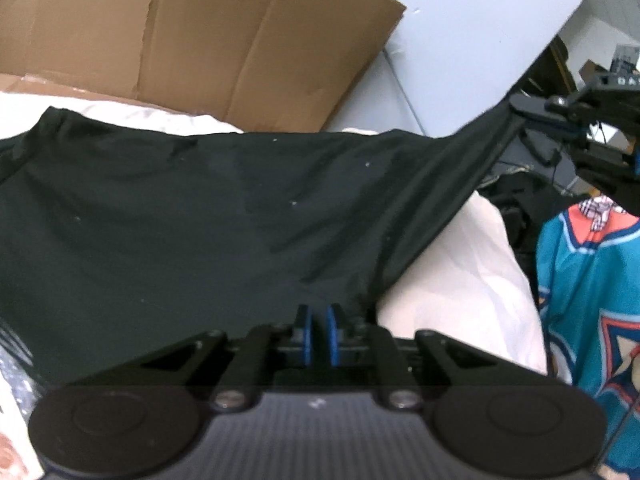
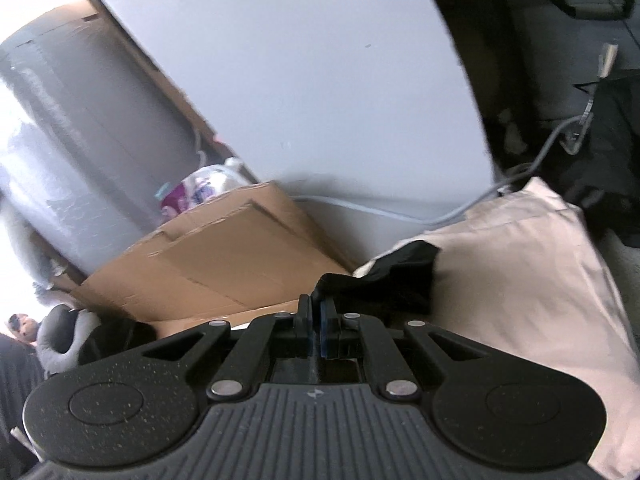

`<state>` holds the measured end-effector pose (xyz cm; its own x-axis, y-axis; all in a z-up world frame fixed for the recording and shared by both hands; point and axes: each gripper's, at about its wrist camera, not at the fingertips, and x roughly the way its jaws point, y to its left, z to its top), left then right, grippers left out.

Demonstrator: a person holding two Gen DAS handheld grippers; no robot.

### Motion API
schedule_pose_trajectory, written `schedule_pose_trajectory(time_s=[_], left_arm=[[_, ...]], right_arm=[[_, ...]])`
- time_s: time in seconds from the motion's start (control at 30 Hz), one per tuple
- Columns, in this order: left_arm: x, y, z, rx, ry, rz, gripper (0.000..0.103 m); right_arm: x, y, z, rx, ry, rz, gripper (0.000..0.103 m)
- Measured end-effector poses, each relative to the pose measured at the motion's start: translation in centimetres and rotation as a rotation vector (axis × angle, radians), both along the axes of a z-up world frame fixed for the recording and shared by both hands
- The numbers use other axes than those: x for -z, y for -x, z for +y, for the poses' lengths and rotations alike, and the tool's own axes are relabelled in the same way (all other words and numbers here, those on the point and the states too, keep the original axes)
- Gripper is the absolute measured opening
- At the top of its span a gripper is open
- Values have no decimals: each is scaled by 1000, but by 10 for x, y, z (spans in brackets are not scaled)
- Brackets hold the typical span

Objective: Fold clothes

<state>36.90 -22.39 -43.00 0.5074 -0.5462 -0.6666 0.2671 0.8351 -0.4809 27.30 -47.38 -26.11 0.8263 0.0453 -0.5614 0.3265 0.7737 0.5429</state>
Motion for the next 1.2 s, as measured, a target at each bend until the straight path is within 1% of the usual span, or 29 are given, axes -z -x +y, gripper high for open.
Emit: schedule_pose_trajectory(time_s=[0.1, 0.17, 0.4, 0.47, 0.67, 0.8, 0.9, 0.93, 0.97, 1.0, 1.07, 1.13, 1.2], left_arm=[[6, 3, -2, -16, 29, 11, 9], [10, 4, -5, -21, 32, 19, 8], [19, 4, -8, -56, 67, 40, 7], [20, 3, -10, -57, 64, 40, 5], [26, 2, -14, -74, 64, 48, 5], [30, 1, -15, -84, 67, 59, 5], [31, -1, -13, -73, 64, 71, 7], [30, -1, -11, -60, 61, 75, 9], [28, -1, -7, -44, 56, 75, 15], [26, -1, -3, -24, 50, 73, 18], [19, 2, 8, 12, 19, 73, 29], [12, 6, 21, 52, -32, 75, 32], [5, 11, 36, 90, -88, 75, 32]], right_arm=[[-6, -4, 11, -38, -8, -19, 1], [-8, -6, 19, -66, -14, -26, 1], [-14, -18, 54, -208, -11, -29, 1], [-13, -21, 62, -236, -18, -21, 1], [-7, -29, 87, -315, -43, 4, 1], [-1, -31, 98, -355, -65, 35, 1], [5, -32, 106, -388, -82, 65, 1], [7, -32, 108, -400, -87, 77, 1], [9, -32, 110, -410, -91, 87, 2], [12, -31, 111, -417, -98, 98, 5], [16, -30, 110, -436, -115, 116, 5], [19, -27, 109, -442, -125, 125, 6], [20, -24, 107, -441, -132, 131, 8]])
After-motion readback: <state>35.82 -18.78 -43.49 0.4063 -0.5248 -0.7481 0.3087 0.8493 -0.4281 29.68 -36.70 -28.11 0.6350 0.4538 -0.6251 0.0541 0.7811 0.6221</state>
